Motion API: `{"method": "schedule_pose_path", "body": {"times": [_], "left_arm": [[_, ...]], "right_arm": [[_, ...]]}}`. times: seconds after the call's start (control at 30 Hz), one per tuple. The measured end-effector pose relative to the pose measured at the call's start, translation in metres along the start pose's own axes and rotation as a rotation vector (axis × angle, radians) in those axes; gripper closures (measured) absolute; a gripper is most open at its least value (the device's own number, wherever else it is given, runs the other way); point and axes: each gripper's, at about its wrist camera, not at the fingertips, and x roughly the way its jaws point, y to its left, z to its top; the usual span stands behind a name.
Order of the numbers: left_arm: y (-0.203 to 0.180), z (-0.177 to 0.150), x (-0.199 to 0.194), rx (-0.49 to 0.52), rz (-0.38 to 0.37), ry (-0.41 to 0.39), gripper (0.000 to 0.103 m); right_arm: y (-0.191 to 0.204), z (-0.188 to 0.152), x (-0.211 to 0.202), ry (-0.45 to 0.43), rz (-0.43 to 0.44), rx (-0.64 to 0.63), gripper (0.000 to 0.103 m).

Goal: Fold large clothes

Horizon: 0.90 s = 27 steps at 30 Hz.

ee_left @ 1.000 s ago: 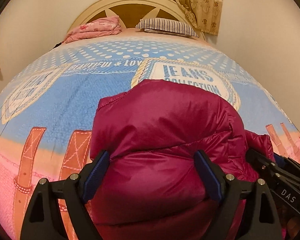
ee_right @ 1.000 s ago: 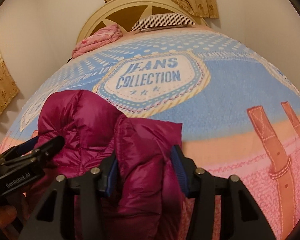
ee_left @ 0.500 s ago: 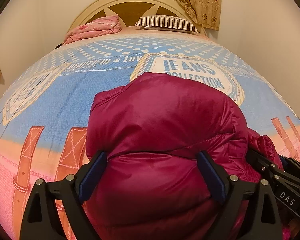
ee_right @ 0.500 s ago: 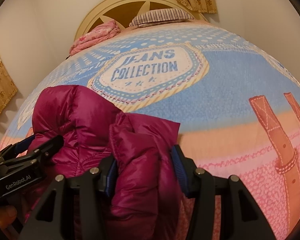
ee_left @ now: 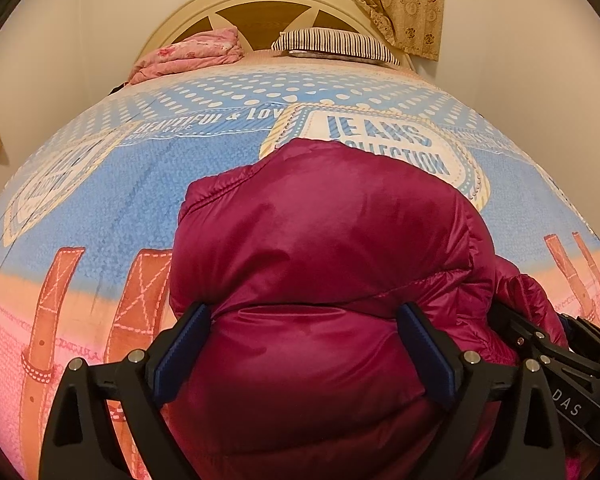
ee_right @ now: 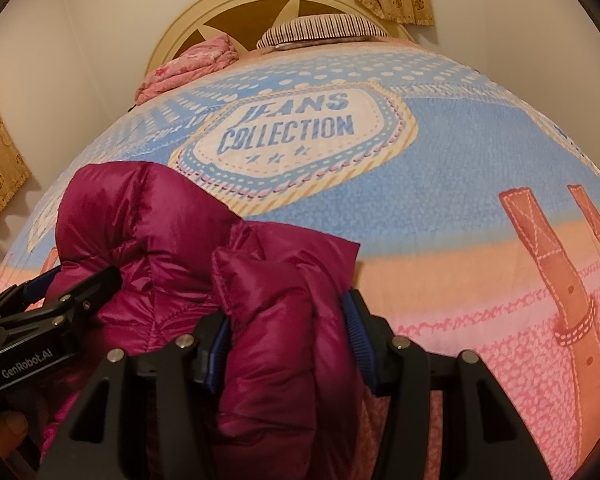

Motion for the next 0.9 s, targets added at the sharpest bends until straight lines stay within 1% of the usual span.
{"method": "schedule_pose_path", "body": {"times": [0.6, 0.9], "left_arm": [[-0.007, -0.002, 0.000, 0.026, 0.040, -0.002, 0.007], [-0.011, -0.002, -0.001, 0.034, 0.064, -0.007, 0.006]], "right_arm": [[0.000, -0.002, 0.001, 0.003, -0.014, -0.010, 0.048], [0.005, -0.002, 0.000, -0.007, -0.060, -0.040, 0.048]]}}
